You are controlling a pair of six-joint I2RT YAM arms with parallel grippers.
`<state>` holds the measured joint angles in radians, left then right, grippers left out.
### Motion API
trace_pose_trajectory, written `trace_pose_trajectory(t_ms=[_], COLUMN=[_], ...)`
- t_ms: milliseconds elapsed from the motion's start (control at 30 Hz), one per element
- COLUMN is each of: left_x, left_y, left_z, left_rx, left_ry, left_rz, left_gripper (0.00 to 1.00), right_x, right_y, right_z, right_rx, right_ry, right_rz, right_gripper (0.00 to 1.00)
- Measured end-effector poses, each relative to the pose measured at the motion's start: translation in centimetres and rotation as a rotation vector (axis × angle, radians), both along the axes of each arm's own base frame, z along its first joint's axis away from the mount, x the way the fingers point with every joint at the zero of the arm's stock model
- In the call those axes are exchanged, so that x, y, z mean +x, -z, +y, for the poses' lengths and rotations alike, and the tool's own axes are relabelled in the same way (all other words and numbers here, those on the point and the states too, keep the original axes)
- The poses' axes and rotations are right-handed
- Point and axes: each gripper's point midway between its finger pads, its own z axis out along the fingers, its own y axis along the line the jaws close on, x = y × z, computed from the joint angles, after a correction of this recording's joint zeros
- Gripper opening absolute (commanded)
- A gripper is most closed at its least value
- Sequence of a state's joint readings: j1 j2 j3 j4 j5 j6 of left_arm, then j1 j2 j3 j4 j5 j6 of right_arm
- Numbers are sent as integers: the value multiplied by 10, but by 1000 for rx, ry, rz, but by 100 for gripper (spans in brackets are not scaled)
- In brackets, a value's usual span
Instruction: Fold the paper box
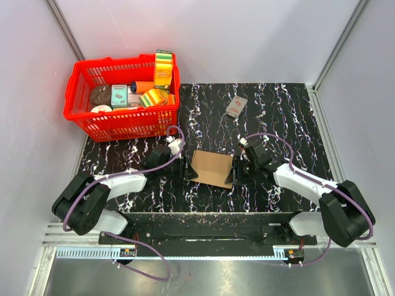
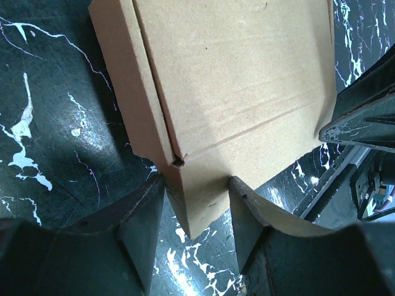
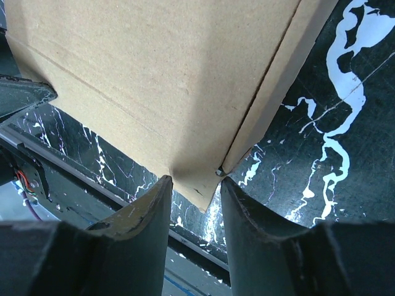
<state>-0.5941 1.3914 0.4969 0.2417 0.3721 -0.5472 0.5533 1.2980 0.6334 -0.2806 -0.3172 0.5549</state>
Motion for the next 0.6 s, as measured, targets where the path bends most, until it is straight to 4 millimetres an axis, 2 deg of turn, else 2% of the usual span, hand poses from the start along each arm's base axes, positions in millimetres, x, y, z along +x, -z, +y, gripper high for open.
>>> trace_pose_trajectory(t_ms=[600], left_x=[-1], left_y=[2], left_z=[0], left_rx=[0], left_ry=[9], left_rz=[8], left_gripper=[50], right_x=[-1], right_y=[3], right_z=[-1], right_rx=[-2], right_ry=[2], right_rz=[2], right_gripper=[43])
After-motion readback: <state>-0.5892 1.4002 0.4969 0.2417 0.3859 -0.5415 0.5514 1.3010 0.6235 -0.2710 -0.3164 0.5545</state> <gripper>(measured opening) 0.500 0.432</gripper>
